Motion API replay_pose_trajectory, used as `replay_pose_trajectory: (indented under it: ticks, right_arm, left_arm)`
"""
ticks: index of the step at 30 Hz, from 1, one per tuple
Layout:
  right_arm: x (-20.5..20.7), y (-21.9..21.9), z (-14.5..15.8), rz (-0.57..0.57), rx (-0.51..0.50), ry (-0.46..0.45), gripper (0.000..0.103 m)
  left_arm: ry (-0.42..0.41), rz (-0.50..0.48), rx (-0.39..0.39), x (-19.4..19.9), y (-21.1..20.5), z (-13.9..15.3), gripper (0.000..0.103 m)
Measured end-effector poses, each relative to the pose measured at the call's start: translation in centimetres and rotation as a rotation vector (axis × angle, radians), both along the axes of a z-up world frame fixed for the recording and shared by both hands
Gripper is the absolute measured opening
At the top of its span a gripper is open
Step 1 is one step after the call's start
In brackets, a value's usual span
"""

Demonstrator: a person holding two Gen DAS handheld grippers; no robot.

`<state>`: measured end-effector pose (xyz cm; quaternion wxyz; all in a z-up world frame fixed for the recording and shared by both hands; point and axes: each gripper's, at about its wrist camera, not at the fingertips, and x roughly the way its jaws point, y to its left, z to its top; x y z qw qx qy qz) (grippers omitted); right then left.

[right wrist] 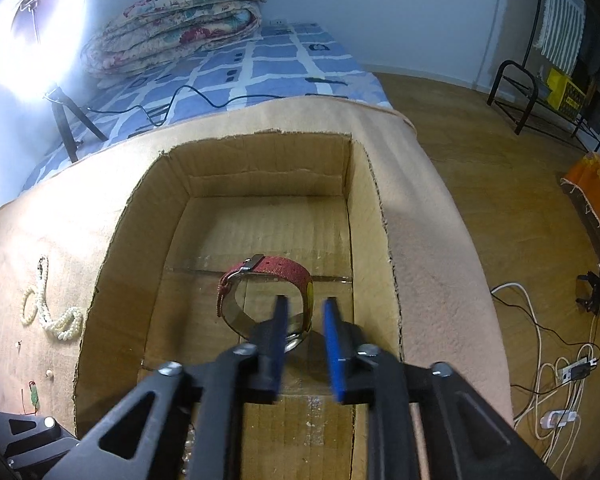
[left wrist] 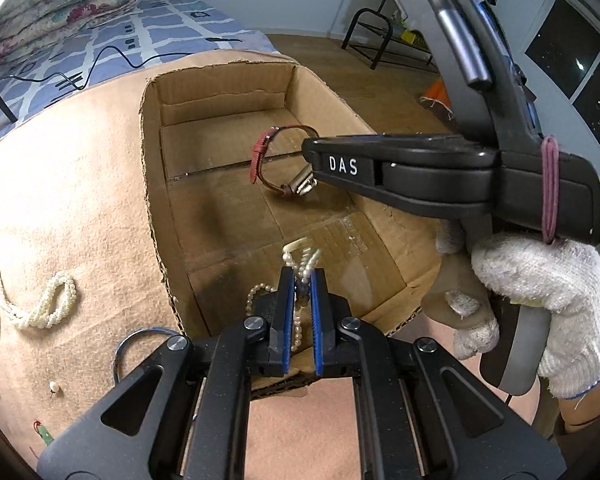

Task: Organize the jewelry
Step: 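Open the right tool to drop the watch into the box, then open the left tool to drop the pearl necklace into the box, then move the left tool back over the blanket toward the white pearl earring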

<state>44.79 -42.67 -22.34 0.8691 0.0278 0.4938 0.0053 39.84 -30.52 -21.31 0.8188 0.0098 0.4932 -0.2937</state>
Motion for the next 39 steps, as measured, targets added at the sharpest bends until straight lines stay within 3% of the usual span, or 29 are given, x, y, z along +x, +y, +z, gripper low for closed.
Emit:
replay_pose_trajectory:
  ticks: [4, 7, 14, 26, 31, 39]
  right_arm:
    - [-0.3, -0.3, 0.4, -0.006, 0.009, -0.010, 0.029]
    - [-0.7, -0.4, 1.0, -0.015, 0.006, -0.029, 0.044]
    - [-2.3, -0.8, 3.6, -0.048, 0.008, -0.083, 0.066]
    - [-6.8, 0.0, 9.9, -0.043, 0.059, -0.192, 0.073]
    - [-9.7, 1.1, 12.5, -0.009, 0.109, -0.256, 0.073]
    - [-14.9, 4.3, 14.7, 0.085, 0.192, -0.326, 0.073]
  left_arm:
    - [0.004, 0.005, -0.014, -0.2, 0.3, 0.3, 0.008]
    - [-0.001, 0.013, -0.029, -0.6, 0.9, 0.8, 0.032]
    - [-0.007, 0.033, -0.050, -1.6, 2.5, 2.6, 0.033]
    - [-0.083, 0.064, -0.067, -4.9, 7.4, 7.5, 0.033]
    - [-0.141, 0.111, -0.071, -6.3, 12.0, 9.7, 0.033]
    - [-0.186, 0.199, -0.044, -8.1, 21.0, 10.5, 0.033]
